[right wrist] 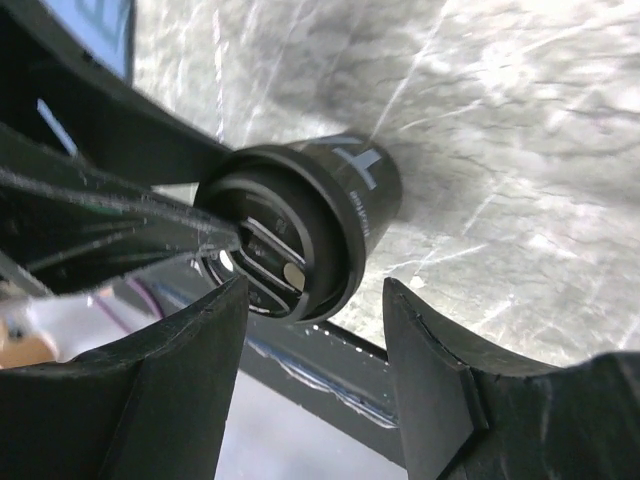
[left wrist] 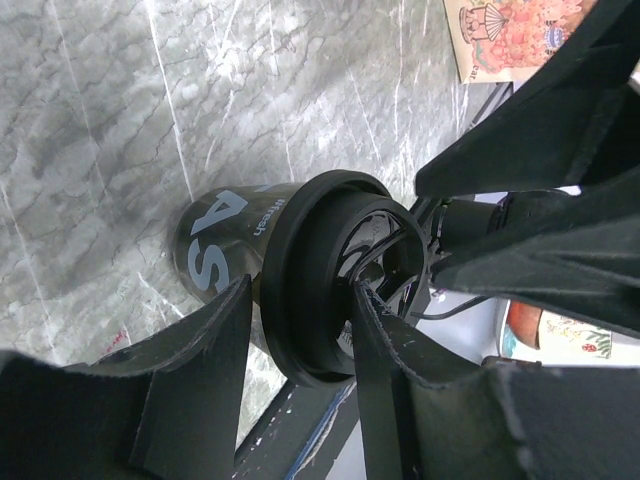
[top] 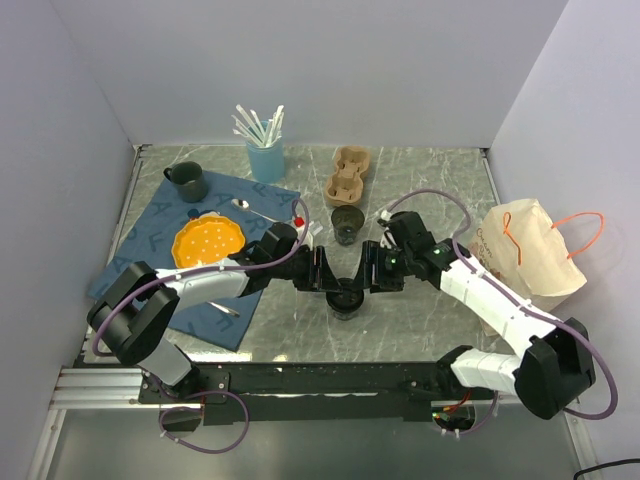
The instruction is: Pack the takeout coffee
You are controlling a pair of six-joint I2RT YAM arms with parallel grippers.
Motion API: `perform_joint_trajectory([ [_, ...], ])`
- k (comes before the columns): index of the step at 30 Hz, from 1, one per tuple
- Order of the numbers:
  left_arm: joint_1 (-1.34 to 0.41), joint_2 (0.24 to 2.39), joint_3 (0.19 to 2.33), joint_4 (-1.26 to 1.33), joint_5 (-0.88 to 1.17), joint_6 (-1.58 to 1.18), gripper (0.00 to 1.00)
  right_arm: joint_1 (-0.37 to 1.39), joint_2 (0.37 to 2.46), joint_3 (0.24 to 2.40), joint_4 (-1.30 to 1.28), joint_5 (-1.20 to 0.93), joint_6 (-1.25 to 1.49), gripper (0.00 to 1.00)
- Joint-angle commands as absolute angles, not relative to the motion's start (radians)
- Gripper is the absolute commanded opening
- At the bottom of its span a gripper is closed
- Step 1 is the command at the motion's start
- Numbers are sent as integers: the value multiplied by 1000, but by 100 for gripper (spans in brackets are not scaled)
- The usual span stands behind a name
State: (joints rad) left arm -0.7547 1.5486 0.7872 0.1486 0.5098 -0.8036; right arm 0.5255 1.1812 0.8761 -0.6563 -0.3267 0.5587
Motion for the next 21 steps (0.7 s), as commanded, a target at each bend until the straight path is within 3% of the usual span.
perform_joint_trajectory([
  [1,-767,1589,782,25,474,-729,41,496,1193,848,-558,-478,463,64],
  [21,-769,1606,796,25,476,-730,41,483,1325,782,-407,-646,422,55],
])
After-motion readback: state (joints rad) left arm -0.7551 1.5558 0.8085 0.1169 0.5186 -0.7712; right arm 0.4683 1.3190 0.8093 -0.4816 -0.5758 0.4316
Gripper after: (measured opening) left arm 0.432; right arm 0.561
